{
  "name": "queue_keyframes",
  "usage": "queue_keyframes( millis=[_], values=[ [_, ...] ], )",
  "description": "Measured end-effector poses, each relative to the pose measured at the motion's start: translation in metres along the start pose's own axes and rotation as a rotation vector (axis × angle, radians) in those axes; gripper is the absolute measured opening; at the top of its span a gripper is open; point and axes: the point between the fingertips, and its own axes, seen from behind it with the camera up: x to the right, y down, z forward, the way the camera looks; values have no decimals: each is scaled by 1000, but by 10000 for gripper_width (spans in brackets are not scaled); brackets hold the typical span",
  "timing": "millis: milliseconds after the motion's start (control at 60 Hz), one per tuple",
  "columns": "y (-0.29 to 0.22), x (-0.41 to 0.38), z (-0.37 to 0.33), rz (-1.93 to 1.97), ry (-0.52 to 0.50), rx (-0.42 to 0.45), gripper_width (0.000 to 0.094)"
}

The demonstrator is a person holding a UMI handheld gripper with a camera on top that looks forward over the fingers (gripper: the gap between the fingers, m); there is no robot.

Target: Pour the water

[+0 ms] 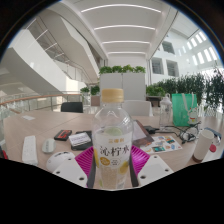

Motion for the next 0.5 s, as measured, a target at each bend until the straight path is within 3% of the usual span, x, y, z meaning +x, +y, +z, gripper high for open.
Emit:
queue_keyframes(
  millis=[67,233,333,433,500],
  values=[
    [-1,3,0,-3,16,24,450],
    [3,5,2,39,1,-25,319],
    [-4,8,2,171,-30,-99,324],
    [-55,40,-5,484,-79,-77,296],
    [-86,81,-10,746,-90,-54,325]
  ],
)
